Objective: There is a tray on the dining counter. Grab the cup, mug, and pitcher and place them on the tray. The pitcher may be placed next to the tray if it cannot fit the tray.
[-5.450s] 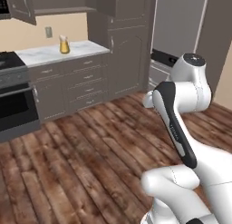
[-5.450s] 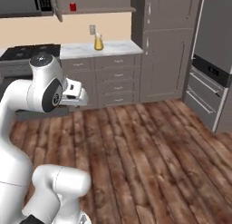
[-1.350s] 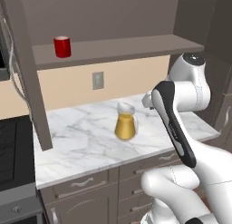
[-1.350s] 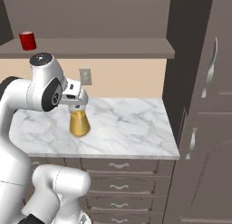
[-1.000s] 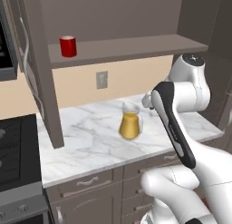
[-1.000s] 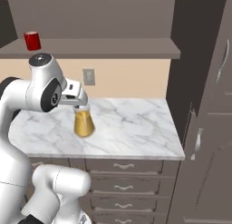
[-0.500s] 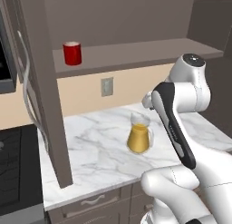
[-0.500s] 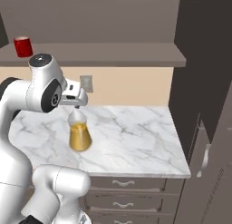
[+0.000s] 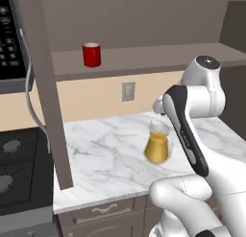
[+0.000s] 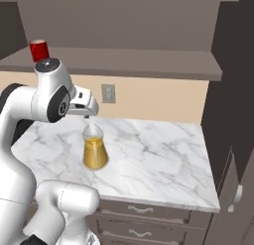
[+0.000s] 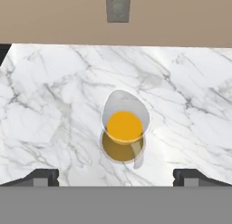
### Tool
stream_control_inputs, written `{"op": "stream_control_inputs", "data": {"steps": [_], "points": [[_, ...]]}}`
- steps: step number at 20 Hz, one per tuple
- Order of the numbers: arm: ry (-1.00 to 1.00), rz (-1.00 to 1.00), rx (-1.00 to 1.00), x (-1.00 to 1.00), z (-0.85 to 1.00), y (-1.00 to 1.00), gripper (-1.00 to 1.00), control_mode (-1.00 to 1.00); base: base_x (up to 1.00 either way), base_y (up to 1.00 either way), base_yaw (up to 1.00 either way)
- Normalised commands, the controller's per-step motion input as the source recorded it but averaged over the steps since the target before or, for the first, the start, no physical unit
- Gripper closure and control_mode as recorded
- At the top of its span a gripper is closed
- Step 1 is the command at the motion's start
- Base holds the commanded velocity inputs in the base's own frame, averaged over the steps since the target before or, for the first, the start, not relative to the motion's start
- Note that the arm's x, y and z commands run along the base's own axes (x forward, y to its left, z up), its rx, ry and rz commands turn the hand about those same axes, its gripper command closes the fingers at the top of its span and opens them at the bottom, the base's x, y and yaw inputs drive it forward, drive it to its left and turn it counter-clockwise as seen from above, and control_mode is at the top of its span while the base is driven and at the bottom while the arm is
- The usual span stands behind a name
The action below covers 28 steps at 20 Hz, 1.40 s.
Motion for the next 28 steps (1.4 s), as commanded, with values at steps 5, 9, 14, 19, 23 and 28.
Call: {"op": "stream_control_inputs", "data": {"steps": [5,9,14,19,23,28], "points": [[0.00,0.00,0.00,0.00,0.00,0.00,-1.00,1.00,0.31,0.00,0.28],[0.00,0.00,0.00,0.00,0.00,0.00,-1.00,1.00,0.24,0.03,0.10],[0.00,0.00,0.00,0.00,0.00,0.00,-1.00,1.00,0.29,0.00,0.01],[0.00,0.00,0.00,0.00,0.00,0.00,-1.00,1.00,0.37,0.00,0.00],[0.00,0.00,0.00,0.00,0.00,0.00,-1.00,1.00,0.51,0.00,0.00],[0.00,0.00,0.00,0.00,0.00,0.00,-1.00,1.00,0.38,0.00,0.00]]}}
